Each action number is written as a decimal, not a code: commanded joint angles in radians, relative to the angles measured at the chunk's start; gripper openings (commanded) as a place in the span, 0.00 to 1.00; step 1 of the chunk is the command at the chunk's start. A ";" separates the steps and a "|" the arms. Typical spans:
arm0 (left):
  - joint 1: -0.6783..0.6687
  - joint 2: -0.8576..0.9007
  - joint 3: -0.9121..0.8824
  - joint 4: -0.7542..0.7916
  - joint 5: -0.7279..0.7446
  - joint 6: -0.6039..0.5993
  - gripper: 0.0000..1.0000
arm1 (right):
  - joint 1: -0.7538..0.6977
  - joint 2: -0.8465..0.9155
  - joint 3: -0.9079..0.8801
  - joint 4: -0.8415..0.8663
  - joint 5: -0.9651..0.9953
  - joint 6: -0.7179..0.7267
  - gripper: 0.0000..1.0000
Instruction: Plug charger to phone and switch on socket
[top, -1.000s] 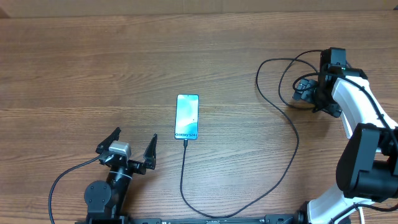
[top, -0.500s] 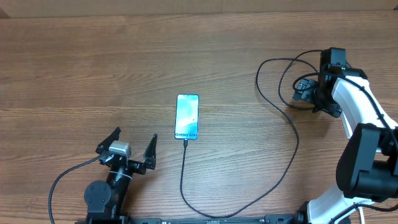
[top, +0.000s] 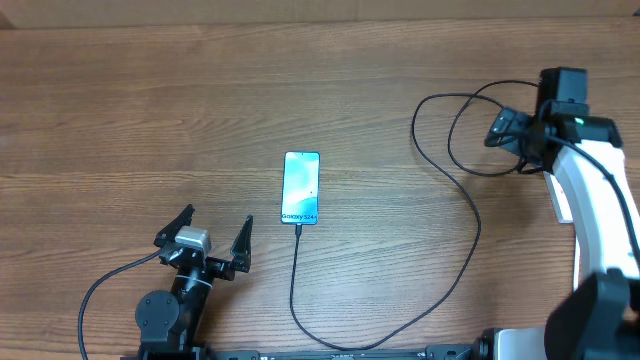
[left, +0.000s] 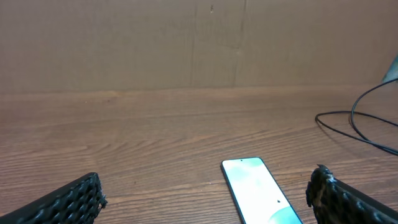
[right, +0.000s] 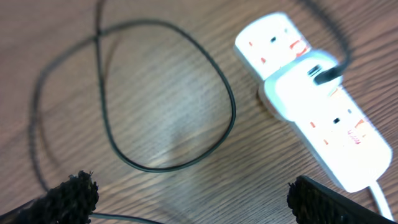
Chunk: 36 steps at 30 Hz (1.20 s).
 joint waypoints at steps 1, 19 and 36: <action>-0.001 -0.013 -0.003 0.000 -0.013 0.018 1.00 | 0.004 -0.054 0.001 0.003 0.007 0.001 1.00; -0.001 -0.013 -0.003 0.000 -0.013 0.018 1.00 | 0.004 -0.142 0.001 0.002 0.007 0.000 1.00; -0.001 -0.013 -0.003 0.000 -0.013 0.018 1.00 | 0.004 -0.171 0.001 -0.001 0.018 0.000 1.00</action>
